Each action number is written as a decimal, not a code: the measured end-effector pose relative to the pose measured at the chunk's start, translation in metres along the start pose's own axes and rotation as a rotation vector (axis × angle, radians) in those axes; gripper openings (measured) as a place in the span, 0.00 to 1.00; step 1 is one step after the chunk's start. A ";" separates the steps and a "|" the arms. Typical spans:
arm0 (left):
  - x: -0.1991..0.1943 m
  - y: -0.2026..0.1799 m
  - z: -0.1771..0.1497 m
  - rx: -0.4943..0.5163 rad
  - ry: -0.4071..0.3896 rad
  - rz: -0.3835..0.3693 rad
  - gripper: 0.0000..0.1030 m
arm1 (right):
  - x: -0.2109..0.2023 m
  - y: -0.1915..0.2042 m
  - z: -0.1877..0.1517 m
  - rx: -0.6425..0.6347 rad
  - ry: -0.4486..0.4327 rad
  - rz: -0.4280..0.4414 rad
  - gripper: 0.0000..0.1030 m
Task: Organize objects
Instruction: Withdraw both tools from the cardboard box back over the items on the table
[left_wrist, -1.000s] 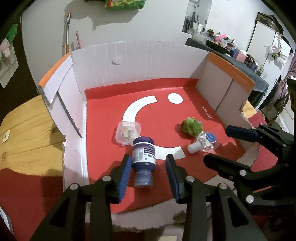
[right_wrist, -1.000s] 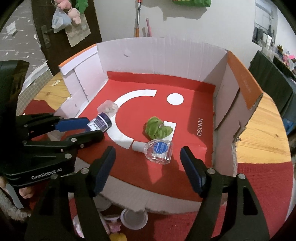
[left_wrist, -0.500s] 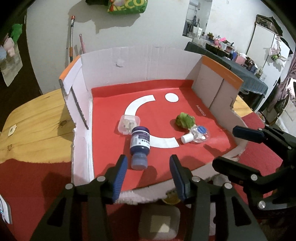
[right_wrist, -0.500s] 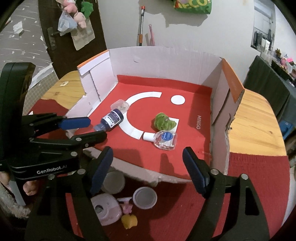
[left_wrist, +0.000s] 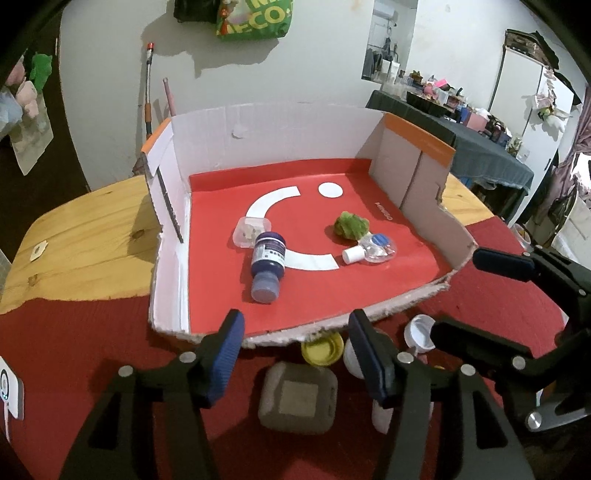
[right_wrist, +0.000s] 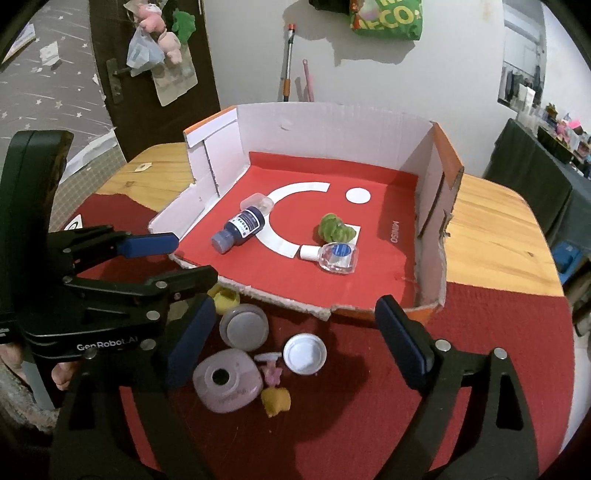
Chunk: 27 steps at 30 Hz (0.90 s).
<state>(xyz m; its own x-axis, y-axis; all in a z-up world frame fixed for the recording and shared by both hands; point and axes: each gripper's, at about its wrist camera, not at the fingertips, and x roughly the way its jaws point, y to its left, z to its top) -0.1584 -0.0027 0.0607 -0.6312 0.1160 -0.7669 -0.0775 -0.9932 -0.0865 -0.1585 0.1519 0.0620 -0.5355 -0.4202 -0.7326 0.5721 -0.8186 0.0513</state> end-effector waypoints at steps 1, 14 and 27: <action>-0.001 -0.001 -0.001 0.001 -0.004 0.001 0.63 | -0.002 0.000 -0.002 0.001 -0.002 0.000 0.86; -0.014 -0.012 -0.021 0.024 -0.027 0.028 0.71 | -0.017 0.004 -0.021 0.006 -0.021 -0.014 0.94; -0.014 -0.013 -0.043 0.011 -0.020 0.036 0.78 | -0.018 0.006 -0.045 0.013 -0.003 -0.024 0.95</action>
<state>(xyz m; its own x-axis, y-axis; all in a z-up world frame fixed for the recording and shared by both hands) -0.1159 0.0081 0.0451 -0.6487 0.0809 -0.7567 -0.0628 -0.9966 -0.0527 -0.1178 0.1718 0.0451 -0.5508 -0.4017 -0.7316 0.5510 -0.8334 0.0428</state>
